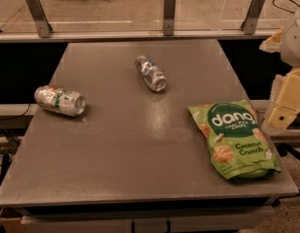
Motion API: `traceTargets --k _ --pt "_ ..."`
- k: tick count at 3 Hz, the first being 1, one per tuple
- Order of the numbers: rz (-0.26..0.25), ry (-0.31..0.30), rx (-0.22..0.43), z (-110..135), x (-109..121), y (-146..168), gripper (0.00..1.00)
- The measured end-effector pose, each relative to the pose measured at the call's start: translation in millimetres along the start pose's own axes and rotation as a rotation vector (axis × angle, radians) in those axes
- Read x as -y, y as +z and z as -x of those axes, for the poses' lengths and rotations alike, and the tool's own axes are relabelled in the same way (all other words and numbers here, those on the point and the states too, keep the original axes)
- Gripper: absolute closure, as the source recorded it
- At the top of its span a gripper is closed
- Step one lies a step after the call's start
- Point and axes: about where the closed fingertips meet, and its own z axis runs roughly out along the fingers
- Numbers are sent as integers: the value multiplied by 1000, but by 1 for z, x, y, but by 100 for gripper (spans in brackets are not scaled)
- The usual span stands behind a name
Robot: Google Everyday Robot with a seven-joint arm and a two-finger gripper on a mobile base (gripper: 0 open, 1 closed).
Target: Place redbull can upright
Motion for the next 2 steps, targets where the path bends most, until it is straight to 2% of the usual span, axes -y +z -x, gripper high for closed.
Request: traceTargets --k 1,2 --pt "0 0 0 0 0 0 0" --pt "12 8 76 30 24 13 0"
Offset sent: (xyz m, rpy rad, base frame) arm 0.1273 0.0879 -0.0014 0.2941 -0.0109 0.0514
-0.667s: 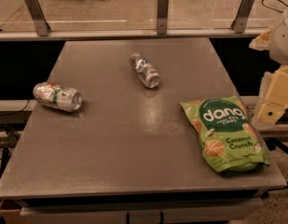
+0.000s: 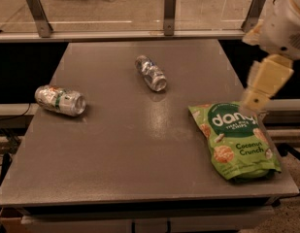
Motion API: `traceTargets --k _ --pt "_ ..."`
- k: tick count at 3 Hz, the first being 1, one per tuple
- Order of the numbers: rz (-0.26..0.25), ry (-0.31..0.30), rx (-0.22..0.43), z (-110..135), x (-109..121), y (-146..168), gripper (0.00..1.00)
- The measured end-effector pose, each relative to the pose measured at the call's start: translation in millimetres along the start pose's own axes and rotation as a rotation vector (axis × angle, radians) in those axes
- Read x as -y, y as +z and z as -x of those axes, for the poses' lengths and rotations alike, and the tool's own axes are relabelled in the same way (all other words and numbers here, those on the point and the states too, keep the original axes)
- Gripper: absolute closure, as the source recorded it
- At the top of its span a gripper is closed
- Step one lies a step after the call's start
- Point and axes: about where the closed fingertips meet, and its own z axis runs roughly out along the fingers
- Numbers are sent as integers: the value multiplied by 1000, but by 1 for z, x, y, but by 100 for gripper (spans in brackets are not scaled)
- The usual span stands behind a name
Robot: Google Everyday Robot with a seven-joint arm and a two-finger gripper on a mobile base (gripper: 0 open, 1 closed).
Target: Place redbull can upright
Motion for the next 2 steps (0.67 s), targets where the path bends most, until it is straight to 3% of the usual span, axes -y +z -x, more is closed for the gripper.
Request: traceTargets --k 1,2 --pt "19 46 113 54 53 33 0" --pt "41 141 175 100 95 65 0"
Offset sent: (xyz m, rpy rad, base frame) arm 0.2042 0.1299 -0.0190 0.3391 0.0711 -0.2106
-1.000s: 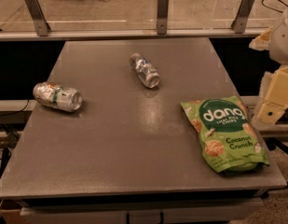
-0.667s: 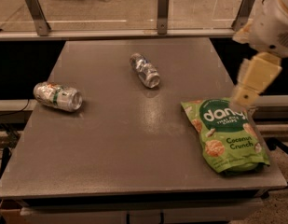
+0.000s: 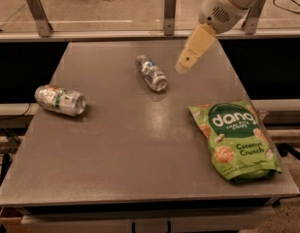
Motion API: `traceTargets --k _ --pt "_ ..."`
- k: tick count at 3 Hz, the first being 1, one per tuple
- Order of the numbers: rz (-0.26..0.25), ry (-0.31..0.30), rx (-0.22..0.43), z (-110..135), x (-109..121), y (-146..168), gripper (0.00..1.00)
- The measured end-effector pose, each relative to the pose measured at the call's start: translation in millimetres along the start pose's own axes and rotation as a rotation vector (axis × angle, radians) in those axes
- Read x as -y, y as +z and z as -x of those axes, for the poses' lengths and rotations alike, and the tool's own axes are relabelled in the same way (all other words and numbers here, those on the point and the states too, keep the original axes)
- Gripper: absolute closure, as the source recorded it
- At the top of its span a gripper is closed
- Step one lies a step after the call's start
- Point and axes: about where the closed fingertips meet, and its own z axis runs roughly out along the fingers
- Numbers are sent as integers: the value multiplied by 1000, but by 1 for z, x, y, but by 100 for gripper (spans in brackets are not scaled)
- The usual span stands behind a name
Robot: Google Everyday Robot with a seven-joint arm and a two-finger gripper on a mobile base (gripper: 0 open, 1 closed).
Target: Place redbull can upright
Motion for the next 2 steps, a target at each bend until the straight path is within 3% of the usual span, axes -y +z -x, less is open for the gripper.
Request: traceTargets --k 1,2 --pt "-11 127 10 35 19 38 0" --pt "-44 258 -26 50 27 75 0"
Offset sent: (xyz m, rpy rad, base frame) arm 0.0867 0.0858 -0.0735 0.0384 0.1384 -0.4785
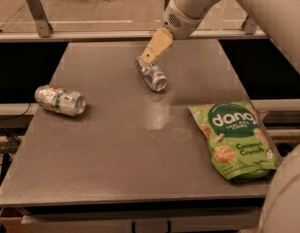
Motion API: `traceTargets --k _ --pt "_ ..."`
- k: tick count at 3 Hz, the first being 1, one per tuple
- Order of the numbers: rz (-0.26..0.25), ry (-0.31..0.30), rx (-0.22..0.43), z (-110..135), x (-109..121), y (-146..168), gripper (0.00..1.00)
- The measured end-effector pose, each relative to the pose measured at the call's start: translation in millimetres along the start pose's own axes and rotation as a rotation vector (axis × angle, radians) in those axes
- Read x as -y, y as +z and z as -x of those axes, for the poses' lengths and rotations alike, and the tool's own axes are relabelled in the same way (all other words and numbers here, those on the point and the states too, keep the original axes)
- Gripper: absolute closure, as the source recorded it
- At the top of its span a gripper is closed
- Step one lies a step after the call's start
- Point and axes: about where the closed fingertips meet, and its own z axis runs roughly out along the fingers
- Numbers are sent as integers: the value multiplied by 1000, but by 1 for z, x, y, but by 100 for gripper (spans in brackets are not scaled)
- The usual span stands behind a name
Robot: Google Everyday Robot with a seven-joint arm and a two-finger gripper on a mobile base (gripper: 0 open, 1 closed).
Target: Place redbull can upright
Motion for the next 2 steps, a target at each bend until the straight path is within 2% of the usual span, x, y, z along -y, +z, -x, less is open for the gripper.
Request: traceTargets --k 1,2 --pt "-57 114 -76 5 -1 36 0" --pt "-118 168 -138 9 -4 67 0"
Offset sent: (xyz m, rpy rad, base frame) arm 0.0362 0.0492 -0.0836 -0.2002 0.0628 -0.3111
